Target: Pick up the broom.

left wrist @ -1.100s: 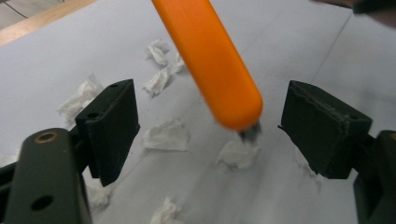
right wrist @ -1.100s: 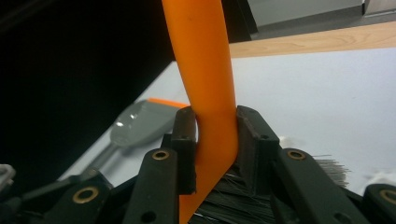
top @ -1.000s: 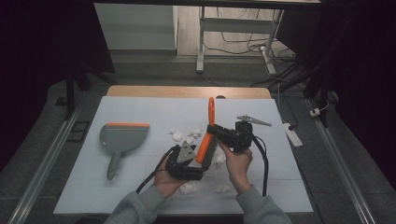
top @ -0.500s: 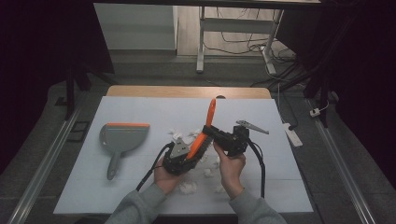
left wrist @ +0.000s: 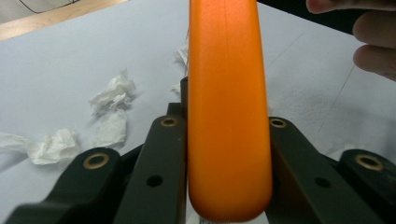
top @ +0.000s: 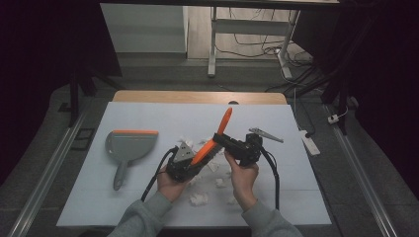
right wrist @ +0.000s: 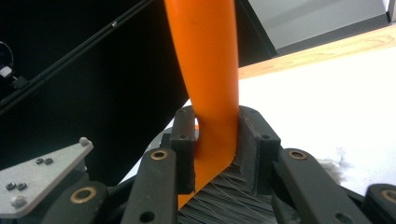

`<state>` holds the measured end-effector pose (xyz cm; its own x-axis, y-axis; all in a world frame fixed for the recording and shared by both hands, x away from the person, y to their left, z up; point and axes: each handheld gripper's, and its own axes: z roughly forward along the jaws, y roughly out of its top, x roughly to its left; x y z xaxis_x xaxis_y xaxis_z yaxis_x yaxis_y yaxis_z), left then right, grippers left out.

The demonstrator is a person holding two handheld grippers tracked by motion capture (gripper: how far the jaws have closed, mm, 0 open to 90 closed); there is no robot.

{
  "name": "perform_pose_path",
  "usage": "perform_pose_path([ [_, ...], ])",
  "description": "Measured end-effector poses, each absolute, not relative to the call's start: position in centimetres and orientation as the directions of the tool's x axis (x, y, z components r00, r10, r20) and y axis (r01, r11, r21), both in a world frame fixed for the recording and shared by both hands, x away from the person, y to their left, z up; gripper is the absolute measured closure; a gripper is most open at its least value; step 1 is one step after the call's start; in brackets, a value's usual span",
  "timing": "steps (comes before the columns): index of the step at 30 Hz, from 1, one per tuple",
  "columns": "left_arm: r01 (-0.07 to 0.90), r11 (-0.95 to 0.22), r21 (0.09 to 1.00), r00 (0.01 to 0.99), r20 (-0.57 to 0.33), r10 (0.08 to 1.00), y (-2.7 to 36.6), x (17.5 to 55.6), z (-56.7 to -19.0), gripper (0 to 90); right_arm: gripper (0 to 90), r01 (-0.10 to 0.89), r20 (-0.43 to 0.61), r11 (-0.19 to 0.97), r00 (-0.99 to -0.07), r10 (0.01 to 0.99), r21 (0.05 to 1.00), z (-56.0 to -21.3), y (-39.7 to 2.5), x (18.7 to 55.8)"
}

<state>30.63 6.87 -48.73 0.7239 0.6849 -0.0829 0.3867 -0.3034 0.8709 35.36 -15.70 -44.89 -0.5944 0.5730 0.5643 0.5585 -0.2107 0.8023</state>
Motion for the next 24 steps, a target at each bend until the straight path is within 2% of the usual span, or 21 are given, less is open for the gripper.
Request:
perform_pose_path([
  [4,0.402,-0.301,0.865,0.728,-0.103,0.678,7.2,30.9,-48.8,79.0,63.3,0.531,0.500,-0.153,-0.607,0.617,0.833,-44.6,-15.4,35.4],
  [7,0.418,-0.283,0.864,0.727,-0.131,0.674,8.1,31.2,-48.4,79.1,59.7,0.537,0.494,-0.130,-0.619,0.611,0.834,-44.3,-15.5,35.5],
  [10,0.423,-0.294,0.857,0.730,-0.130,0.670,8.8,31.4,-48.1,79.1,55.7,0.546,0.509,-0.135,-0.623,0.594,0.827,-44.2,-15.7,35.7],
  [13,0.427,-0.322,0.845,0.735,-0.117,0.667,9.7,31.5,-47.7,79.0,50.9,0.527,0.481,-0.113,-0.642,0.597,0.843,-43.9,-16.0,35.6],
  [19,0.448,-0.391,0.804,0.769,-0.123,0.627,11.1,31.7,-46.8,79.0,42.5,0.455,0.311,0.091,-0.729,0.610,0.886,-43.0,-16.9,35.1],
  [24,0.462,-0.441,0.770,0.791,-0.132,0.598,12.1,31.8,-46.5,78.8,39.8,0.434,0.255,0.201,-0.781,0.571,0.878,-43.1,-17.9,34.5],
])
